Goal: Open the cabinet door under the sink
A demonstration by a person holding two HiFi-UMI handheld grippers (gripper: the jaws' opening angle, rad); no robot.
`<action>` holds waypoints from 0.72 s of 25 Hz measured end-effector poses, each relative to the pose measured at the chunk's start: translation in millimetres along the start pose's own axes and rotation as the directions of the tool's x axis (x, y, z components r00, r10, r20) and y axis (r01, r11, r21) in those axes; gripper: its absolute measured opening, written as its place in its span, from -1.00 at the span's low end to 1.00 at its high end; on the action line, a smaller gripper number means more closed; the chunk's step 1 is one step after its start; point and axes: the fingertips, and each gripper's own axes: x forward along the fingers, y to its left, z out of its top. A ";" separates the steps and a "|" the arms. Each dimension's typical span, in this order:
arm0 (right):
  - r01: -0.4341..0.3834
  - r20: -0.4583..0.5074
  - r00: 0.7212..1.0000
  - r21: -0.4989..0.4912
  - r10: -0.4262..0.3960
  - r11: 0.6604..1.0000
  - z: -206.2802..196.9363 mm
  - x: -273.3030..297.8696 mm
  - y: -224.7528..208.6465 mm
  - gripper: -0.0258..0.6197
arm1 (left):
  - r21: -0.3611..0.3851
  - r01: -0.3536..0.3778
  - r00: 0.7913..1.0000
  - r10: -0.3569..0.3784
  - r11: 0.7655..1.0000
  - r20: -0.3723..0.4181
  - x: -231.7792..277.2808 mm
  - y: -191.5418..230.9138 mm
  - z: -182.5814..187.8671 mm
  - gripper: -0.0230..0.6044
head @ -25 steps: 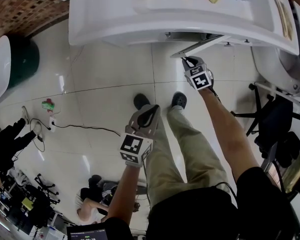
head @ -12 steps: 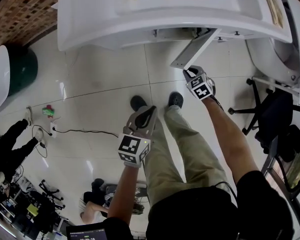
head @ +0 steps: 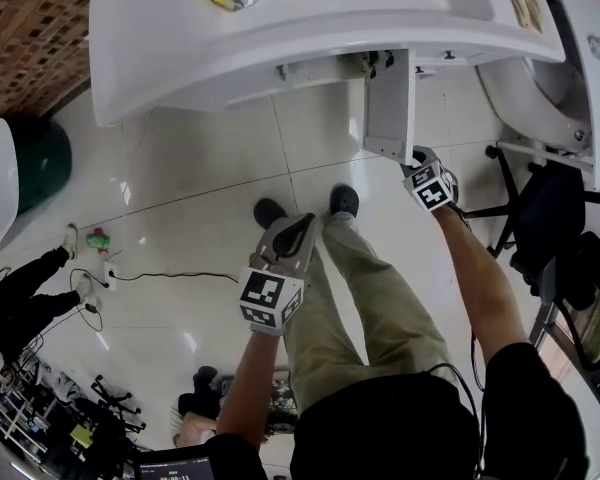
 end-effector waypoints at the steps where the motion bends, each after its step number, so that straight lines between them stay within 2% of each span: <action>1: 0.013 -0.010 1.000 0.017 -0.013 1.000 -10.6 -4.6 -12.4 -0.84 | 0.003 0.002 1.000 -0.002 1.000 -0.003 1.5 -1.7 0.6 -0.88; 4: 0.011 -0.035 0.999 0.058 -0.009 0.998 -37.9 -15.5 -48.0 -0.85 | 0.014 0.008 1.000 -0.008 1.000 -0.012 6.4 -5.7 2.5 -0.88; 7: -0.098 -0.077 0.992 0.064 0.103 0.993 -47.1 -17.2 -60.3 -0.82 | 0.029 0.012 1.000 -0.011 1.000 -0.027 11.2 -6.5 3.7 -0.88; 10: -0.188 -0.158 0.970 -0.008 0.184 0.982 -46.6 -18.0 -55.8 -0.81 | 0.035 0.013 0.999 -0.012 0.999 -0.040 13.6 -7.5 2.4 -0.88; 12: -0.199 -0.171 0.966 -0.022 0.193 0.980 -46.6 -19.3 -53.6 -0.80 | 0.037 0.012 0.999 -0.010 0.999 -0.047 14.0 -8.8 1.4 -0.88; 15: -0.184 -0.141 0.973 0.001 0.182 0.983 -49.9 -25.5 -47.4 -0.80 | 0.042 0.018 0.999 -0.016 0.999 -0.049 17.6 -11.7 2.6 -0.88; 18: -0.175 -0.150 0.972 0.051 0.180 0.983 -78.1 -32.9 -32.1 -0.80 | 0.050 0.025 0.999 -0.023 0.998 -0.043 22.0 -14.6 7.0 -0.88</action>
